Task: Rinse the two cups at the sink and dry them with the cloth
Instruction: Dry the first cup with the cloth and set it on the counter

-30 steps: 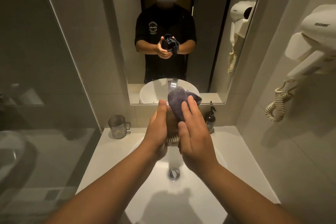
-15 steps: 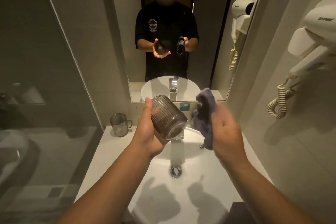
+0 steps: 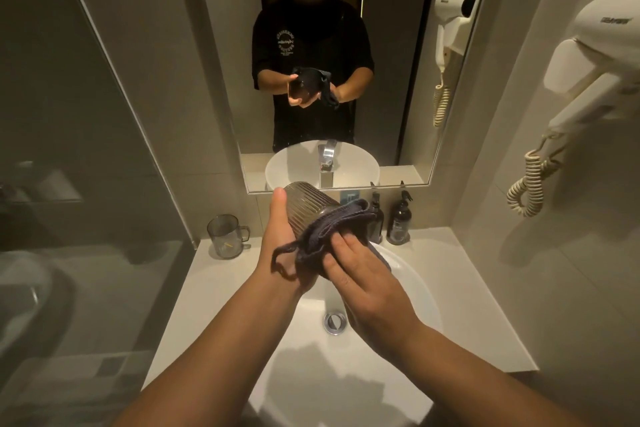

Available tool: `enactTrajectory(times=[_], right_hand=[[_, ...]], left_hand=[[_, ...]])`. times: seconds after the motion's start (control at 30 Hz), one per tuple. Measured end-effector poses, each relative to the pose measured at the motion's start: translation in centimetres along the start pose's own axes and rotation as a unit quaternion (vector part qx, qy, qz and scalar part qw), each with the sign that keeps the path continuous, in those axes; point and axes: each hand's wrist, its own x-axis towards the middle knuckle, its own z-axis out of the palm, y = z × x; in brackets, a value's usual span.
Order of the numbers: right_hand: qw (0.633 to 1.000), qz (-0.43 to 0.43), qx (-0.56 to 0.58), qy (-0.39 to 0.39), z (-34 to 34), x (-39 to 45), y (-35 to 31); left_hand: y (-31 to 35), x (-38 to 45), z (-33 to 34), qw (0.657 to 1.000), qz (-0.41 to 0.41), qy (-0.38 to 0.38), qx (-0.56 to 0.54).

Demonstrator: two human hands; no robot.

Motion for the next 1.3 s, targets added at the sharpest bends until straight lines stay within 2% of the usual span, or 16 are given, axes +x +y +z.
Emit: enactTrajectory(times=[0.1, 0.2, 0.3, 0.4, 0.43, 0.53, 0.6, 0.7, 0.83, 0.93, 1.13, 1.3], right_hand=[[0.998, -0.001, 0.028, -0.059, 0.0, -0.4, 0.7], [0.978, 0.033, 0.039, -0.201, -0.2, -1.5, 2.3], [0.917, 0.193, 0.117, -0.33, -1.0, -3.7, 3.6], [0.819, 0.393, 0.224, -0.353, -2.8, -5.5, 3.5], [0.796, 0.429, 0.243, -0.352, -3.2, -6.0, 3.2], [0.767, 0.466, 0.26, -0.357, -3.2, -7.6, 2.1], [0.753, 0.479, 0.282, -0.353, -3.1, -8.2, 0.9], [0.78, 0.435, 0.215, -0.394, -2.4, -9.4, -1.8], [0.8, 0.335, 0.128, -0.481, -0.1, -11.9, -5.9], [0.786, 0.308, 0.09, -0.529, 1.6, -13.9, -9.4], [0.77, 0.317, -0.027, -0.553, 3.1, -16.0, -13.0], [0.755, 0.33, 0.013, -0.566, 3.2, -15.2, -12.0]], left_hand=[[0.0, 0.8, -0.9, 1.0, 0.004, 0.007, 0.01], [0.3, 1.4, -2.2, 0.997, 0.037, 0.058, 0.027], [0.7, 1.5, -3.4, 0.993, 0.093, 0.072, 0.033], [0.9, 1.5, -5.1, 0.985, 0.124, 0.102, 0.057], [0.8, 1.6, -5.7, 0.982, 0.133, 0.118, 0.067], [-0.3, 1.7, -7.6, 0.957, 0.188, 0.144, 0.167], [-1.5, 1.4, -8.8, 0.917, 0.237, 0.143, 0.286], [-2.8, 0.7, -10.9, 0.842, 0.291, 0.108, 0.442], [-4.1, -0.1, -13.4, 0.794, 0.293, 0.061, 0.529], [-4.9, -0.7, -14.8, 0.779, 0.282, 0.03, 0.559], [-5.9, -2.0, -17.3, 0.775, 0.251, -0.004, 0.58], [-5.8, -3.3, -18.6, 0.789, 0.227, -0.032, 0.57]])
